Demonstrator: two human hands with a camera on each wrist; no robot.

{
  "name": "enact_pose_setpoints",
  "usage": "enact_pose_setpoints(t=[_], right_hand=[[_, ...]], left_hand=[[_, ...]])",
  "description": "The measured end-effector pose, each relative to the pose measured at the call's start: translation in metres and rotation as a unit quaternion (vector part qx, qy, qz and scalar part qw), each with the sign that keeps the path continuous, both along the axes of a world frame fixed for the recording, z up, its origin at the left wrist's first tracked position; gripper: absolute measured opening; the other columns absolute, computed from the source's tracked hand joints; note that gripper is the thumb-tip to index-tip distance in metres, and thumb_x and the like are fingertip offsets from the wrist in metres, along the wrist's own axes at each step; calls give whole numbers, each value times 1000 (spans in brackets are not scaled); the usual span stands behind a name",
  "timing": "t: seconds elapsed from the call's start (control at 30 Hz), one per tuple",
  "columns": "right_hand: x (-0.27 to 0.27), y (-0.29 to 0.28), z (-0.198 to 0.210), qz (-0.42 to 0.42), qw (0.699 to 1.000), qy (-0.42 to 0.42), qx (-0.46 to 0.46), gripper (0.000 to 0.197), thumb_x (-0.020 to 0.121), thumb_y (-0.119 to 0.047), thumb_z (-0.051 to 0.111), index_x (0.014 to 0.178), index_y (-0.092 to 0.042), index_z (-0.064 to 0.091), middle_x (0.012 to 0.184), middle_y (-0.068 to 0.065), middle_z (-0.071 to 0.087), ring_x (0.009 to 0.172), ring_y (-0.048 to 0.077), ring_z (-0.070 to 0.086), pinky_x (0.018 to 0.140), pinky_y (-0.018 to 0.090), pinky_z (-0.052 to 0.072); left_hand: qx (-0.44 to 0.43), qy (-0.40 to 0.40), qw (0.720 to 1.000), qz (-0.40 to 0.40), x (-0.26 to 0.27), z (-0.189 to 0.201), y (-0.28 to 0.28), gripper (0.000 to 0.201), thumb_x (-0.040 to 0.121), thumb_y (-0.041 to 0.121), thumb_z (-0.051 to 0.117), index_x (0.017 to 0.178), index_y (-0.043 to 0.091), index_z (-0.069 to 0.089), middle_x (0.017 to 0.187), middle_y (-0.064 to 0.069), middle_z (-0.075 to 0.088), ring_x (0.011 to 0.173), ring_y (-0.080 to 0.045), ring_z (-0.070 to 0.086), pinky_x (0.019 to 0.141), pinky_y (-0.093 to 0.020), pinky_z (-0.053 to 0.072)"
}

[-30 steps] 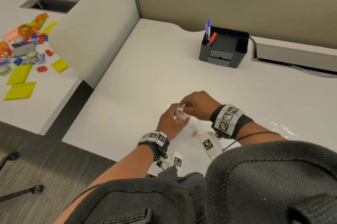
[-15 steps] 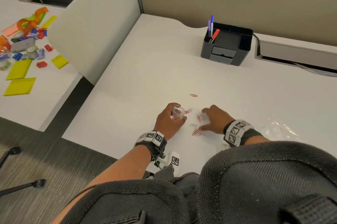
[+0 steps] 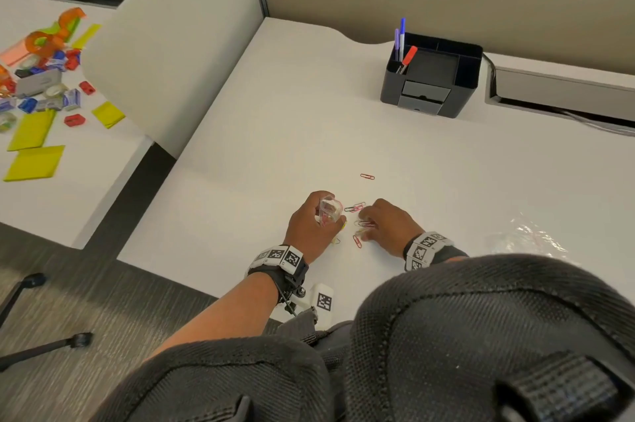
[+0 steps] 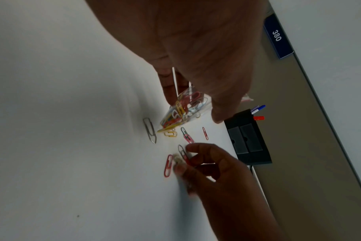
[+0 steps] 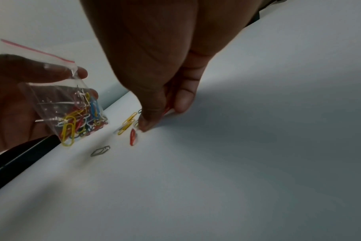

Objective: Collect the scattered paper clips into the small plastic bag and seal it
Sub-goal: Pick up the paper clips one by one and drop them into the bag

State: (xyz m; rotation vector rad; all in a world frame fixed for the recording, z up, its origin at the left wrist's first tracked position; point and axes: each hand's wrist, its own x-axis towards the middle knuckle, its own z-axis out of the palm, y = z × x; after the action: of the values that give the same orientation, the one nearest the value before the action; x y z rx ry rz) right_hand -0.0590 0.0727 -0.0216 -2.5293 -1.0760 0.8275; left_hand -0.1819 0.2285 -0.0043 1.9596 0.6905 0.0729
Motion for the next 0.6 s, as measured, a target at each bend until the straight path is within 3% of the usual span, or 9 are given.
enact_pose_setpoints(t=[0.13,0.23,0.4,0.6], right_hand=[[17,18,0,-68,996,-23,44,30,93,-25,60,122,-15,62,114,7,60,106,25,59,92,33,45],[35,25,2,-121,988,-86,46,32,97,-18,52,128,-13,57,124,11,52,113,29,54,93,36,45],[32,41,3,-18,990,-139,-20,47,93,-8,49,140,-13,45,133,13,42,119,32,41,91,39,49],[-12,39,-1,97,989,-108,0,45,87,0,47,130,-11,54,121,11,49,111,30,45,85,38,49]], left_hand=[[5,4,1000,5,-4,-2,8,43,82,31,73,119,31,52,104,9,65,89,-8,61,69,-8,42],[7,5,1000,22,-6,-2,16,42,82,30,73,118,34,52,103,9,66,87,-5,61,71,-11,44],[2,10,999,37,-8,2,23,40,82,29,72,116,35,52,102,10,65,82,9,57,66,-5,42],[-3,8,998,62,-17,0,25,39,84,27,71,117,32,53,101,11,64,81,9,56,61,0,39]])
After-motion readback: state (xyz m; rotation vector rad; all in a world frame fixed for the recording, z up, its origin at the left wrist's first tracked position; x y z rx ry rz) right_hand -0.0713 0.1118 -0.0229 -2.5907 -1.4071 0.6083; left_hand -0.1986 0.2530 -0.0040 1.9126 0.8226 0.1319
